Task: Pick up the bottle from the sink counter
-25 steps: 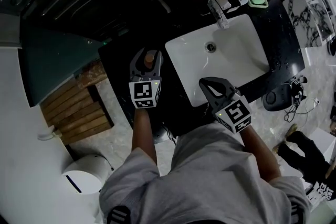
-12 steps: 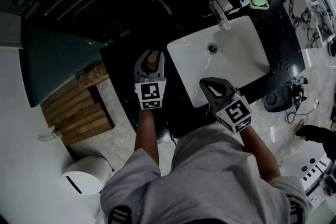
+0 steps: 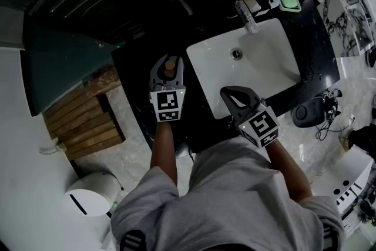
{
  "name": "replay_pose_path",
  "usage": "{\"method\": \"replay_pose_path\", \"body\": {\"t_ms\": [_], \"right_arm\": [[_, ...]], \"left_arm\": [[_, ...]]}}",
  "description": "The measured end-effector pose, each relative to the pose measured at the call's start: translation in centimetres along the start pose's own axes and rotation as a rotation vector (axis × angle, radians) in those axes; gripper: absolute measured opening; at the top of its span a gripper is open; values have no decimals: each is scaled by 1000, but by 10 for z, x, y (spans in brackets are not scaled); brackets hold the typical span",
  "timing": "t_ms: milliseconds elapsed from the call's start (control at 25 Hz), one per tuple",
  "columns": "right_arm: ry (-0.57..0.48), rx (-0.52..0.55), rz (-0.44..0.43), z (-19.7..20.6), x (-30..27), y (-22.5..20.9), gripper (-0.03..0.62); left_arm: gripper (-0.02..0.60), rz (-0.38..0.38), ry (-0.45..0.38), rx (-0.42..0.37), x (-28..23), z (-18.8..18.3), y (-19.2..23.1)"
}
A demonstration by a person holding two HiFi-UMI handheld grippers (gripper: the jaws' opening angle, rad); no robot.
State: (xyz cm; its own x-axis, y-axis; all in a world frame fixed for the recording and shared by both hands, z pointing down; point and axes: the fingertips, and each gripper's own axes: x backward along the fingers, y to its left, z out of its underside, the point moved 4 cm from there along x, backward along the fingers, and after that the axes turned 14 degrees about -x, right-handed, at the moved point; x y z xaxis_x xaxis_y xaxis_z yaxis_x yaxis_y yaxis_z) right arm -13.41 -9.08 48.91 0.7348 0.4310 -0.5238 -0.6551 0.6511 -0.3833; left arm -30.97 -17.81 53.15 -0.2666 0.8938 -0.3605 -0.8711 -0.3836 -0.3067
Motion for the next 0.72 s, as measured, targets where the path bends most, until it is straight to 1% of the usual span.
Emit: {"method": "replay_pose_path", "body": {"t_ms": [200,440,600,720], "right_arm": [[13,9,-23,1,-2,3,8],[3,20,-50,-1,-6,8,8],[11,22,-64,2,-8,9,8],[17,34,-67,6,-9,11,8]], "left_arm": [[121,1,30,10,7,0,-4],[118,11,45,38,21,3,-12],[118,13,58,25,27,3,-17],[118,26,62,0,31,1,-22]]}}
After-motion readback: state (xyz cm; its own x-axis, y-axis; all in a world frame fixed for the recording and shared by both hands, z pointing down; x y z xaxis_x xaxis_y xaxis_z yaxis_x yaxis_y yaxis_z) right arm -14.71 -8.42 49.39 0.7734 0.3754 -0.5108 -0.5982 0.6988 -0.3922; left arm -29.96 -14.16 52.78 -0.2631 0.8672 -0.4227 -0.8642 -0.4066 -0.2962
